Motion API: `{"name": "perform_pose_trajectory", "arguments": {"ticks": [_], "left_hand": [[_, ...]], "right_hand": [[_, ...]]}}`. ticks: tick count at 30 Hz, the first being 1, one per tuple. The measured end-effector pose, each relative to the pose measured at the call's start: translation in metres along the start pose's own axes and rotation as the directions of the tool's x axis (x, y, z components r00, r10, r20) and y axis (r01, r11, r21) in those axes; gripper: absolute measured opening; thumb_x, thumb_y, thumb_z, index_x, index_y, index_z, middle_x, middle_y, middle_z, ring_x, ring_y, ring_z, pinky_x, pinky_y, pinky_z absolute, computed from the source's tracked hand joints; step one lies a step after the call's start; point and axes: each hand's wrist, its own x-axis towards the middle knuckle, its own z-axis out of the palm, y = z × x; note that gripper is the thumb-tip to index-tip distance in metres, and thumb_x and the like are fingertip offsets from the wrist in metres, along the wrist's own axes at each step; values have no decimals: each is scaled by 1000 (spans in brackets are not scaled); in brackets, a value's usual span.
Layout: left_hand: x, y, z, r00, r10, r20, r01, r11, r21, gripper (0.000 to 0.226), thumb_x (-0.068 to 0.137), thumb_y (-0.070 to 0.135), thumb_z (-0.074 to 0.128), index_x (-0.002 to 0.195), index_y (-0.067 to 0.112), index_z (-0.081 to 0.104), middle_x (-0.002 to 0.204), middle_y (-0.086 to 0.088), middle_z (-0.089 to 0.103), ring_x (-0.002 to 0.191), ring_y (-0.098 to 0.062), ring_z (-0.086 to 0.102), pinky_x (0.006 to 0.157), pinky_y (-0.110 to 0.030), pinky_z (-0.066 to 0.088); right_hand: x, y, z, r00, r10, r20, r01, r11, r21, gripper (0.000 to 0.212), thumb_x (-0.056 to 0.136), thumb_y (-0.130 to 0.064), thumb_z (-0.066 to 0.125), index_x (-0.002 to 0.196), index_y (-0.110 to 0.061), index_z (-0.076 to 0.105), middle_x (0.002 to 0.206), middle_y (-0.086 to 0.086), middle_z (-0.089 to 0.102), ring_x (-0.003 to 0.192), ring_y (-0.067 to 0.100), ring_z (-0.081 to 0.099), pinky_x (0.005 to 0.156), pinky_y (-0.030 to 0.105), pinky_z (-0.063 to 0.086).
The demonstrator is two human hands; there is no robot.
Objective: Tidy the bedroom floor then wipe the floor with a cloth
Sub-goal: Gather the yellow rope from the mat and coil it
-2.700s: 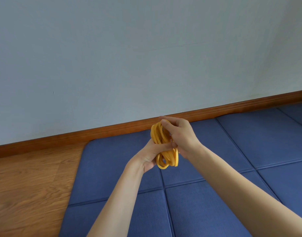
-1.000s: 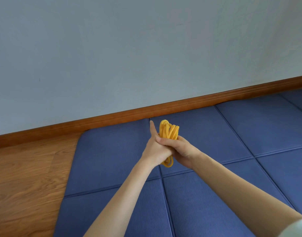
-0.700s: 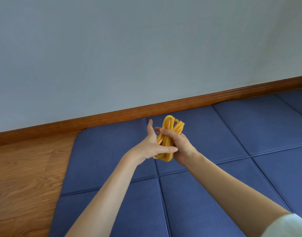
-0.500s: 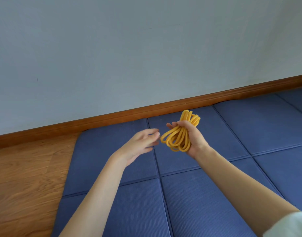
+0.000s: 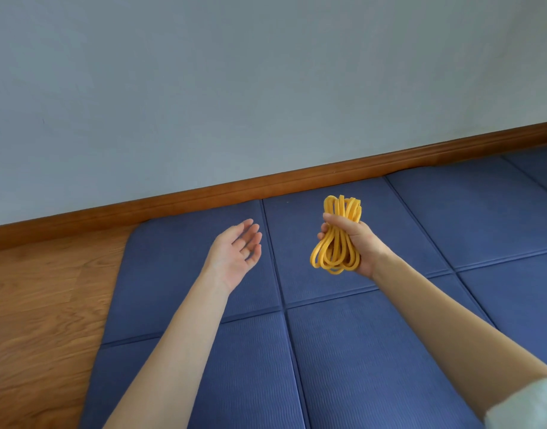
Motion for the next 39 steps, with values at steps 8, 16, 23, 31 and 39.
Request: {"name": "perform_pose_trajectory", "arguments": {"ticks": [8,16,23,31,39], "left_hand": [[30,-16,-12,999,-17,47,16,999,33,28,97,30,45,98,11,66,96,-4,68,94,-19,63,82,-32,49],[73,-37,-9,1000,-18,7,19,1000,-14,32,97,30,41,102,10,66,91,-4,70,86,-18,67,81,-32,50],[55,-87,-15,995,-81,-50,73,987,-146,35,94,30,42,105,10,68,93,-3,71,83,-17,68,79,-30,49],[-13,-120,8,973,-188,-138,158,967,-202,32,93,28,42,103,10,67,89,-1,70,81,-16,67,79,-27,47],[-117,-78,86,963,-262,-68,260,965,-38,31,92,26,41,95,9,67,87,-2,69,79,-17,67,80,-27,46]], "right_hand": [[30,12,-19,999,-9,-43,4,993,-114,20,85,-27,63,83,-7,64,73,5,69,65,15,68,55,27,56],[68,9,-29,964,-76,-256,69,997,-35,18,84,-27,66,87,-9,61,71,3,66,58,12,66,50,26,53],[40,43,-47,969,5,-246,23,994,107,20,75,-26,68,92,-17,66,74,0,69,71,15,69,60,29,56],[-14,51,-66,912,84,-402,6,976,218,9,83,-20,66,88,-15,60,71,2,64,64,15,64,58,27,54],[-150,2,-59,851,113,-513,-66,992,110,8,83,-16,68,79,-12,62,66,0,65,62,14,64,56,27,52]]}}
